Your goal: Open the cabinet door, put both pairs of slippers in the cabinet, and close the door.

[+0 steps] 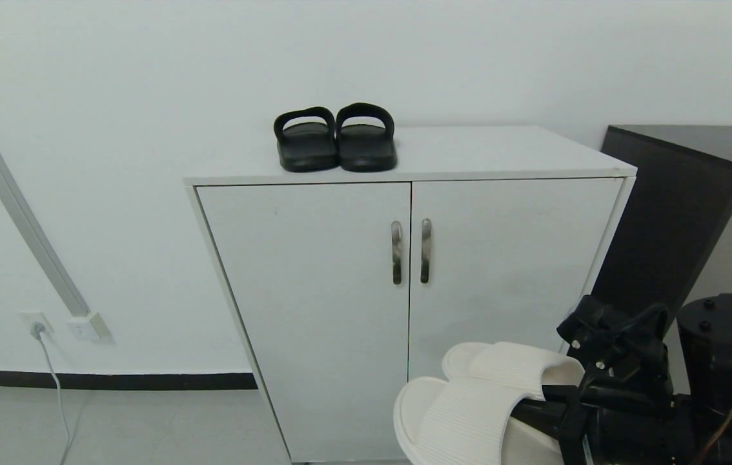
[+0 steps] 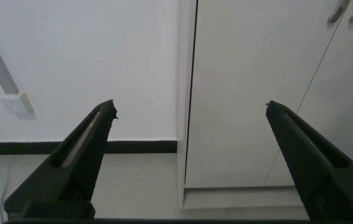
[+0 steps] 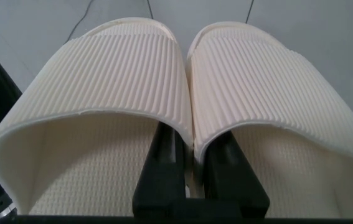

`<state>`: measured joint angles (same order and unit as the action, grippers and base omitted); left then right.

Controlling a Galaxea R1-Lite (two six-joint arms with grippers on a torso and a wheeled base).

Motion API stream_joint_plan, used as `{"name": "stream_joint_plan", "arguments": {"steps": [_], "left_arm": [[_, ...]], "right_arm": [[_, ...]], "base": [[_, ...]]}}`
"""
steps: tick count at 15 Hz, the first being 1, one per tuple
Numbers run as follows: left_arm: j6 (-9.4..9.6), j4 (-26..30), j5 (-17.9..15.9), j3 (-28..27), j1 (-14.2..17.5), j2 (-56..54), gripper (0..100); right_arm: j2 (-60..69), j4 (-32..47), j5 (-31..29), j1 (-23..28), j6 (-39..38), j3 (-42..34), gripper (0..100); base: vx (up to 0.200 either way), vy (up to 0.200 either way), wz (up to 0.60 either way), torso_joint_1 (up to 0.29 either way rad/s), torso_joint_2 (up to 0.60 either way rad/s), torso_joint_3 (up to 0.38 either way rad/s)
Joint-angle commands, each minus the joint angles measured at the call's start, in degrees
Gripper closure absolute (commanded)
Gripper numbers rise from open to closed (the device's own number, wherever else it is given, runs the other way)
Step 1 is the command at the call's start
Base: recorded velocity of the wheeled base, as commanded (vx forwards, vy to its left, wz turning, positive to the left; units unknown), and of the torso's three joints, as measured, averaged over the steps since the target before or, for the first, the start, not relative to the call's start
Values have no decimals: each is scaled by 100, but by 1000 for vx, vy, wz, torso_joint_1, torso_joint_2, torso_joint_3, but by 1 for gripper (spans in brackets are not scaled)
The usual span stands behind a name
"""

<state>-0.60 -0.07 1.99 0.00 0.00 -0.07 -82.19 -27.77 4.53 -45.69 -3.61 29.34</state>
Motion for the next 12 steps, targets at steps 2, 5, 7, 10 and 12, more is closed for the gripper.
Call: {"name": "stream_joint_plan", "arguments": {"steps": [2, 5, 7, 10, 12], "left_arm": [[-2, -1, 3, 0, 0, 7, 0], [-2, -1, 3, 0, 0, 7, 0], [-2, -1, 3, 0, 0, 7, 0], [7, -1, 3, 0, 0, 7, 0], [16, -1, -5, 0, -9, 7, 0]], "right_arm": [[-8, 0, 4, -10, 0, -8, 100], [1, 0, 12, -19, 0, -16, 100], [1, 0, 12, -28, 0, -43, 100], [10, 0, 12, -54, 9, -51, 100], [-8, 0, 12, -54, 9, -60, 100]], "base": [[0, 0, 0, -76, 447, 376], [0, 0, 0, -9, 323, 268], [0, 0, 0, 0, 0, 0], [0, 0, 0, 0, 0, 0], [0, 0, 0, 0, 0, 0]]}}
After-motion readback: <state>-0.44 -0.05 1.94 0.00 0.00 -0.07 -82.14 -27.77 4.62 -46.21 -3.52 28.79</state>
